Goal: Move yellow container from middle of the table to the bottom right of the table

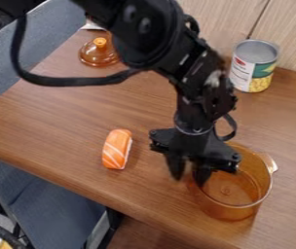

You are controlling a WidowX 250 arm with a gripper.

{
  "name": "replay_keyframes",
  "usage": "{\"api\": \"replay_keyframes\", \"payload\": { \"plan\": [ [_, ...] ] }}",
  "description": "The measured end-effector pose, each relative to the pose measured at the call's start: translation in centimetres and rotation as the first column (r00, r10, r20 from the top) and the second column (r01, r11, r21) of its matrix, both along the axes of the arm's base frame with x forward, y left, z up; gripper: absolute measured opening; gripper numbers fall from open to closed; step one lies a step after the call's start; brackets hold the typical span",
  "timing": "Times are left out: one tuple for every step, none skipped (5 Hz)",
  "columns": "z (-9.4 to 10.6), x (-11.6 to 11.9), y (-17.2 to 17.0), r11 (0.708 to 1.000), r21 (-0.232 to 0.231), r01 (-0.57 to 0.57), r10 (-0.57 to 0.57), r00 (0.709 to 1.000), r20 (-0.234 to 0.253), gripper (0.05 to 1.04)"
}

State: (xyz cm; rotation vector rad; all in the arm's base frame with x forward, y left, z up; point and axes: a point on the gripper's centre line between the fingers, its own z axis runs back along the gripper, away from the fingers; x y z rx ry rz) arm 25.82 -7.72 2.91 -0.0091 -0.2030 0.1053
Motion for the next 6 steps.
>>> {"api": "replay_keyframes", "payload": {
  "plan": [
    [0.2, 0.3, 0.7, 1.000, -0.001, -0.019, 0.019, 1.000, -0.008, 0.872],
    [0.5, 0.4, 0.8, 1.000, -0.008, -0.028, 0.028, 0.999, -0.016, 1.010],
    [1.8, 0.6, 0.7, 0.999, -0.033, -0.034, 0.034, 0.999, -0.008, 1.006],
    [5.1, 0.8, 0.7, 0.998, -0.055, -0.015, 0.018, 0.999, 0.042, 1.001],
    [8.5, 0.8, 1.8, 0.998, -0.057, -0.001, 0.009, 0.991, 0.137, 1.001],
    [8.8, 0.8, 1.9, 0.998, -0.055, 0.005, 0.004, 0.989, 0.147, 1.001]
  ]
}}
